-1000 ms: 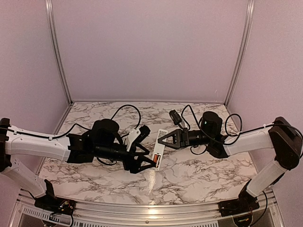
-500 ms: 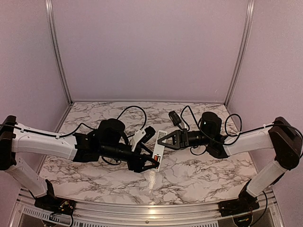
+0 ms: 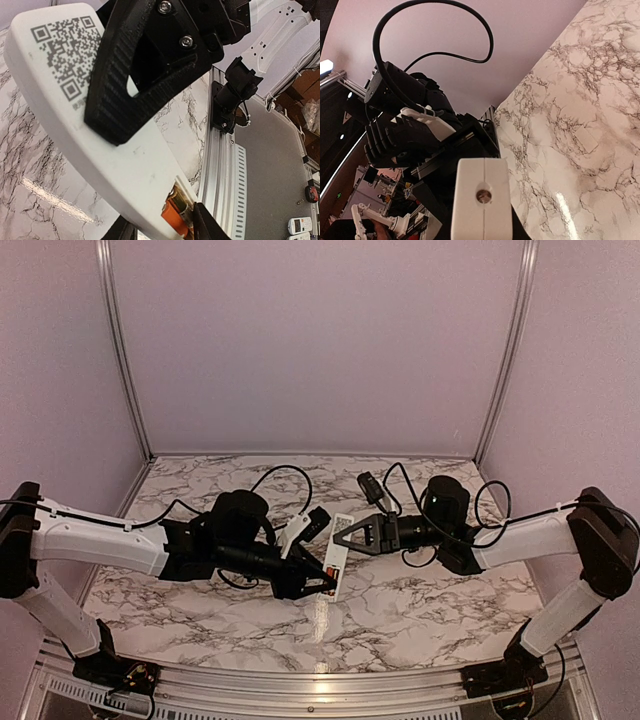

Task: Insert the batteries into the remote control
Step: Press the battery in the battery compartment.

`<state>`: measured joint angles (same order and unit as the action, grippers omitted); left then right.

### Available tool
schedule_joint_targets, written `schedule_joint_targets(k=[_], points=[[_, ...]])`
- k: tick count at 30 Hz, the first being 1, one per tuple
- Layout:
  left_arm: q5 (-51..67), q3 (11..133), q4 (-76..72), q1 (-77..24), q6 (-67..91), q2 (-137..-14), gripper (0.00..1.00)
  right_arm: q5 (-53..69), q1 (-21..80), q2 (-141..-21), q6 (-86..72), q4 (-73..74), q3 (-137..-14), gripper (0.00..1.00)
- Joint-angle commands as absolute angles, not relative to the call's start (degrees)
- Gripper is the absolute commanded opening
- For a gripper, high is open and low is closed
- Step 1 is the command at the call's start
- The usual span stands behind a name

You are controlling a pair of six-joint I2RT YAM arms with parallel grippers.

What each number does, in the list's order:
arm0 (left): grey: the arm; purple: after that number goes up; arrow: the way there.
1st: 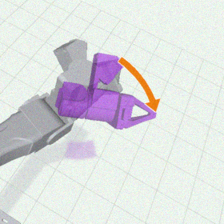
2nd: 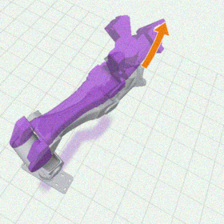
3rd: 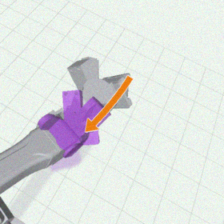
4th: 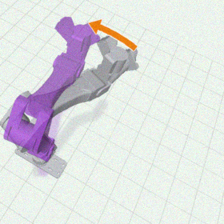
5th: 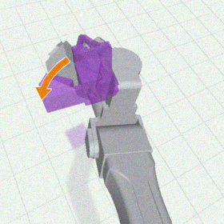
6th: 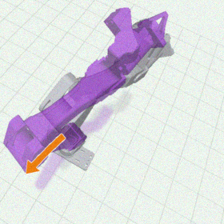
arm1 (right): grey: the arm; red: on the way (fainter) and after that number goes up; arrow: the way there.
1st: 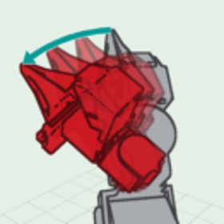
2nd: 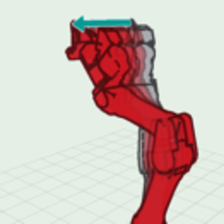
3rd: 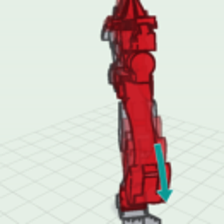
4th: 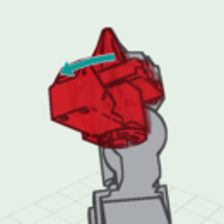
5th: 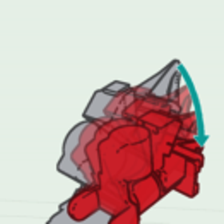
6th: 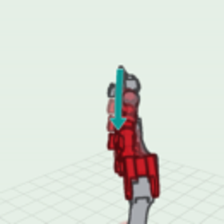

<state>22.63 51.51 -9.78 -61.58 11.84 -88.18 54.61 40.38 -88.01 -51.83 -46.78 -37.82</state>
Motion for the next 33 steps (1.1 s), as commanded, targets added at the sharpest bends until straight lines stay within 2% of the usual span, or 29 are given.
schedule_joint_targets(k=[1, 4, 8, 9, 12, 14, 16, 20, 23, 24, 27, 28, 33], points=[[21.16, 53.21, -9.82, -61.18, 10.26, -89.96, 0.33, 55.1, 40.95, -86.85, -55.86, -50.08, -39.31, 0.0], [20.38, 53.5, -9.56, -60.88, 10.61, -90.29, 0.28, 55.2, 41.04, -86.95, -56.28, -50.52, -39.0, 0.0], [19.72, 53.61, -9.4, -60.28, 11.51, -90.12, 0.3, 54.81, 41.02, -86.94, -56.08, -50.39, -38.93, 0.0], [19.35, 53.66, -9.28, -60.15, 11.72, -89.97, 0.32, 54.65, 41.04, -86.95, -55.91, -50.09, -38.92, 0.0], [20.27, 54.23, -8.49, -60.03, 11.28, -90.02, 0.48, 54.12, 40.96, -86.86, -55.64, -49.43, -38.93, 0.0], [20.78, 54.38, -7.92, -60.12, 10.95, -90.44, 0.52, 53.81, 40.88, -86.73, -55.16, -48.75, -39.06, 0.0], [20.51, 54.09, -7.75, -60.12, 10.86, -90.68, 0.49, 53.77, 40.87, -86.73, -55.09, -48.64, -39.08, 0.0], [18.85, 53.88, -7.63, -60.06, 11.28, -90.56, 0.36, 53.66, 40.65, -86.66, -54.56, -47.84, -39.36, 0.0], [18.47, 53.62, -8.21, -59.73, 11.98, -90.03, 0.35, 53.7, 39.99, -86.52, -54.27, -47.34, -39.25, 0.0], [18.38, 53.74, -8.16, -59.5, 12.21, -89.94, 0.38, 53.7, 39.64, -86.54, -54.08, -46.99, -39.28, 0.0], [19.44, 54.08, -6.77, -58.31, 12.0, -89.1, 0.64, 53.64, 38.28, -86.52, -53.31, -45.51, -38.99, 0.0], [19.96, 54.25, -5.71, -57.65, 11.55, -88.59, 0.7, 53.47, 37.58, -86.48, -52.85, -45.0, -38.68, 0.0], [17.47, 54.69, 4.16, -53.42, 5.71, -84.91, 0.85, 52.75, 33.39, -85.64, -50.2, -41.9, -36.74, 0.0]])
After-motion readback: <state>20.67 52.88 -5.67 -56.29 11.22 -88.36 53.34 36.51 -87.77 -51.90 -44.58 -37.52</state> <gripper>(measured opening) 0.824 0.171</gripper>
